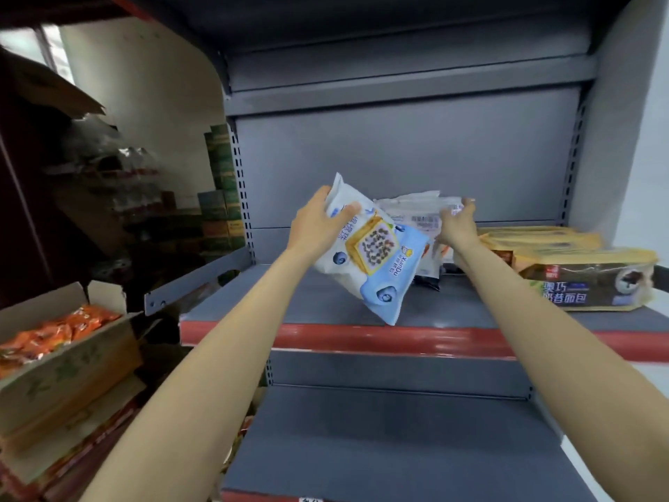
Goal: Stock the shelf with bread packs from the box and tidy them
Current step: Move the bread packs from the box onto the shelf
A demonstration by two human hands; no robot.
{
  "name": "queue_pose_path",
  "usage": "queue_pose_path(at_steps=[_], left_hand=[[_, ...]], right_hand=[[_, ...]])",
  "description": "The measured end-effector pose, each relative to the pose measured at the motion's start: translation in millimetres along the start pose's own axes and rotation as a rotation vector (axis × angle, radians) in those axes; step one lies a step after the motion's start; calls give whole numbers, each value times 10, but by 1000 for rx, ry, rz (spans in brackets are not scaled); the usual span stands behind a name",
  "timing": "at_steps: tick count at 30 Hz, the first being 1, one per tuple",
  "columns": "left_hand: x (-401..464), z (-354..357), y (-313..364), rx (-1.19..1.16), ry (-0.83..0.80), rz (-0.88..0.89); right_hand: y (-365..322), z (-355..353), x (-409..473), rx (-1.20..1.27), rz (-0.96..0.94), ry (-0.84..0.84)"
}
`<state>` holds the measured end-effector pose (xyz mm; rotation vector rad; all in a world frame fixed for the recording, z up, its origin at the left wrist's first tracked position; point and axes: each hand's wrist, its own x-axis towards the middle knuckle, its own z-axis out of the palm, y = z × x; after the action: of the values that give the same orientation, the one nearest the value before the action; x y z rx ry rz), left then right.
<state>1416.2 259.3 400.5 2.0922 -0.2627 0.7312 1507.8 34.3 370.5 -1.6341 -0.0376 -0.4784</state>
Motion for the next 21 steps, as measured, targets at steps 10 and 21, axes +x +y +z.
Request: queue_pose_path(at_steps=[10, 21], left_hand=[[558, 574, 359, 421, -163, 324], [548, 948, 445, 300, -223, 360]], right_hand=[[-206, -463, -619, -492, -506, -287], [148, -467, -523, -606, -328, -46]])
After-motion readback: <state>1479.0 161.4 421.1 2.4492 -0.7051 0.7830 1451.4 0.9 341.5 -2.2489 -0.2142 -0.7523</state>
